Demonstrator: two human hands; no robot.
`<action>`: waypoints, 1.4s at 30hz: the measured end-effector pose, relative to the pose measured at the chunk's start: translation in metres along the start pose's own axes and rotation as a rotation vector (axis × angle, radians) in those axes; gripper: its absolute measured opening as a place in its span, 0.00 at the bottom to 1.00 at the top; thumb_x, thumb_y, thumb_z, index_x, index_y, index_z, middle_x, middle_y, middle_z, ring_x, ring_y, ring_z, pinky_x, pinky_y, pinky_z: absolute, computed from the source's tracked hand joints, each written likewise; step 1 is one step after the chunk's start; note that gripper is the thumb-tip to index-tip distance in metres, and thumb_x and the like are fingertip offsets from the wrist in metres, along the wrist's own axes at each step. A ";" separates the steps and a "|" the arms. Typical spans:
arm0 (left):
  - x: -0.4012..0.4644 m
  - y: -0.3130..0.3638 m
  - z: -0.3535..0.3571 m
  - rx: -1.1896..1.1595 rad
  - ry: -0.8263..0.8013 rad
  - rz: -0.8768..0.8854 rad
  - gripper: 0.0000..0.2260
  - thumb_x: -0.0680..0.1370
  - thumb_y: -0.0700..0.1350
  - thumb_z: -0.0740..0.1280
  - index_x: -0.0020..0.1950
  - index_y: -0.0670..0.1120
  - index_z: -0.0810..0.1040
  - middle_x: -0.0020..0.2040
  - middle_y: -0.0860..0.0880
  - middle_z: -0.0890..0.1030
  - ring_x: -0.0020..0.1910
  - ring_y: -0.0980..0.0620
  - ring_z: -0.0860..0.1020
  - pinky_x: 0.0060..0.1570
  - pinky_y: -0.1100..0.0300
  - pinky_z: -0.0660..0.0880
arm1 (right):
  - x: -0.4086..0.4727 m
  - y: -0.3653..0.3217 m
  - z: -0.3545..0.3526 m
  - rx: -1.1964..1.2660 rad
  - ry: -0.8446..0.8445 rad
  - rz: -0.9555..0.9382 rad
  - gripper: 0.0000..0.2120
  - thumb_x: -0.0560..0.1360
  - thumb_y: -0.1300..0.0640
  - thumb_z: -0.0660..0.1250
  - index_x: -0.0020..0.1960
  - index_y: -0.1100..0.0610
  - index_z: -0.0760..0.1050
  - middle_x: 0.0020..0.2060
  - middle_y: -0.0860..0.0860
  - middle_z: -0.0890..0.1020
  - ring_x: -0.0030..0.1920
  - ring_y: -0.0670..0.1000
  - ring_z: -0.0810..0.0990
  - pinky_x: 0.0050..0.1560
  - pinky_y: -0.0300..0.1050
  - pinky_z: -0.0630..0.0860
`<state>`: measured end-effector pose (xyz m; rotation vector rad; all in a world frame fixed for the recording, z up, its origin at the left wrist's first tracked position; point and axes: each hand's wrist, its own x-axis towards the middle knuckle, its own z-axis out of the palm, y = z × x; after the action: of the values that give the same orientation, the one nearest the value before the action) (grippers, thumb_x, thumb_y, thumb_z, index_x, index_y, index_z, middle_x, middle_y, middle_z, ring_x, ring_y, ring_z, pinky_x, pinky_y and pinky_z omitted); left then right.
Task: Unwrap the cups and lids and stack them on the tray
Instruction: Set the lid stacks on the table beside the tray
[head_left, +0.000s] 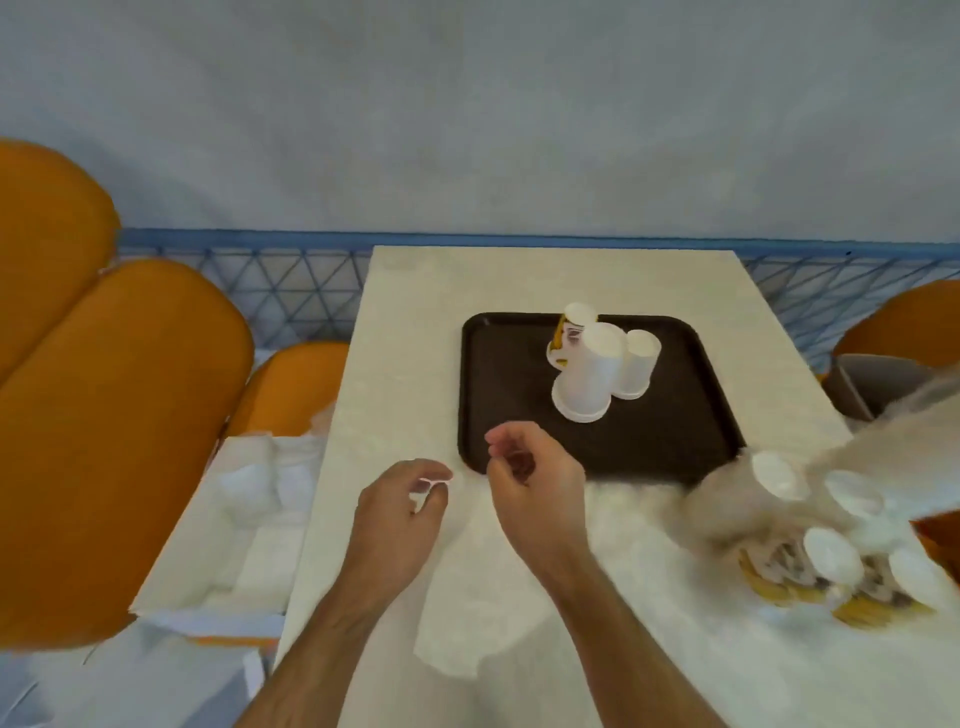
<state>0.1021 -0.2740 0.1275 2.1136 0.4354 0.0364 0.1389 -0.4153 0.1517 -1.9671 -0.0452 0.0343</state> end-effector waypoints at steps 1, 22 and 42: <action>0.006 -0.018 -0.021 -0.015 0.030 -0.045 0.09 0.80 0.40 0.65 0.52 0.53 0.81 0.51 0.59 0.80 0.51 0.58 0.78 0.51 0.69 0.73 | 0.002 -0.008 0.028 -0.001 -0.057 0.012 0.13 0.76 0.67 0.67 0.50 0.48 0.79 0.43 0.41 0.82 0.45 0.42 0.80 0.43 0.34 0.78; 0.180 -0.314 -0.165 -0.814 0.205 -1.149 0.18 0.75 0.53 0.73 0.58 0.44 0.76 0.55 0.42 0.80 0.55 0.42 0.80 0.60 0.50 0.78 | 0.080 0.042 0.406 0.611 -0.152 1.355 0.32 0.76 0.44 0.73 0.74 0.48 0.62 0.67 0.54 0.71 0.65 0.59 0.73 0.69 0.57 0.73; 0.218 -0.339 -0.140 -0.943 0.343 -1.066 0.26 0.70 0.47 0.77 0.65 0.50 0.71 0.55 0.44 0.79 0.54 0.43 0.79 0.53 0.46 0.81 | 0.087 0.047 0.433 0.664 0.183 1.418 0.29 0.71 0.46 0.78 0.63 0.50 0.66 0.58 0.56 0.73 0.57 0.57 0.75 0.42 0.47 0.80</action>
<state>0.1802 0.0756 -0.1038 0.7788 1.3797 -0.0153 0.2067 -0.0302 -0.0589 -0.9954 1.2988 0.6882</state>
